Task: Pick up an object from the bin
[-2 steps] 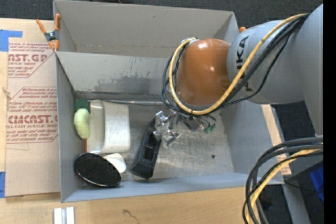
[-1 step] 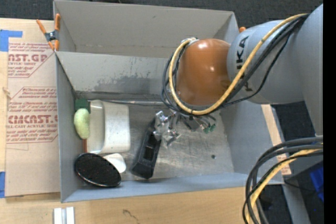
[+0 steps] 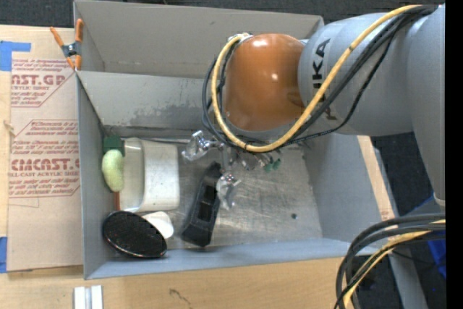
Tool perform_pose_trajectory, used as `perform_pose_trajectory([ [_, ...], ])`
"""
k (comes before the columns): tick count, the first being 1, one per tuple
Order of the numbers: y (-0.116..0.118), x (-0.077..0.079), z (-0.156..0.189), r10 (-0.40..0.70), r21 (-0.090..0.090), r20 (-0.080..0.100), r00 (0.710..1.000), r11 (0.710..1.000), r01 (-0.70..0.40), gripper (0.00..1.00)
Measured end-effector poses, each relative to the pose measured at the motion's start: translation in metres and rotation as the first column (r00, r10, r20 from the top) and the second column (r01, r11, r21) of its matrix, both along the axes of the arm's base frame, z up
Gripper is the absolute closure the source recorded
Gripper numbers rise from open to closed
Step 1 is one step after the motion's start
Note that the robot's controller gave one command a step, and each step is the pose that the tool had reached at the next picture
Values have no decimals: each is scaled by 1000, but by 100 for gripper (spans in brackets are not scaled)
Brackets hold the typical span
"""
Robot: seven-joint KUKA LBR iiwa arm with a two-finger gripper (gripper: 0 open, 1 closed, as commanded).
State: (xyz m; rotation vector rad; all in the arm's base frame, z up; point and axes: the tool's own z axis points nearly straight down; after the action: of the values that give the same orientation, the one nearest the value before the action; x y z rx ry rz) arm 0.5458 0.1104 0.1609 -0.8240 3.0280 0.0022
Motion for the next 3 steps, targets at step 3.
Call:
perform_pose_trajectory([
  [3, -55, -20, -62, 141, 4, 1, 990, 990, -141, 0],
])
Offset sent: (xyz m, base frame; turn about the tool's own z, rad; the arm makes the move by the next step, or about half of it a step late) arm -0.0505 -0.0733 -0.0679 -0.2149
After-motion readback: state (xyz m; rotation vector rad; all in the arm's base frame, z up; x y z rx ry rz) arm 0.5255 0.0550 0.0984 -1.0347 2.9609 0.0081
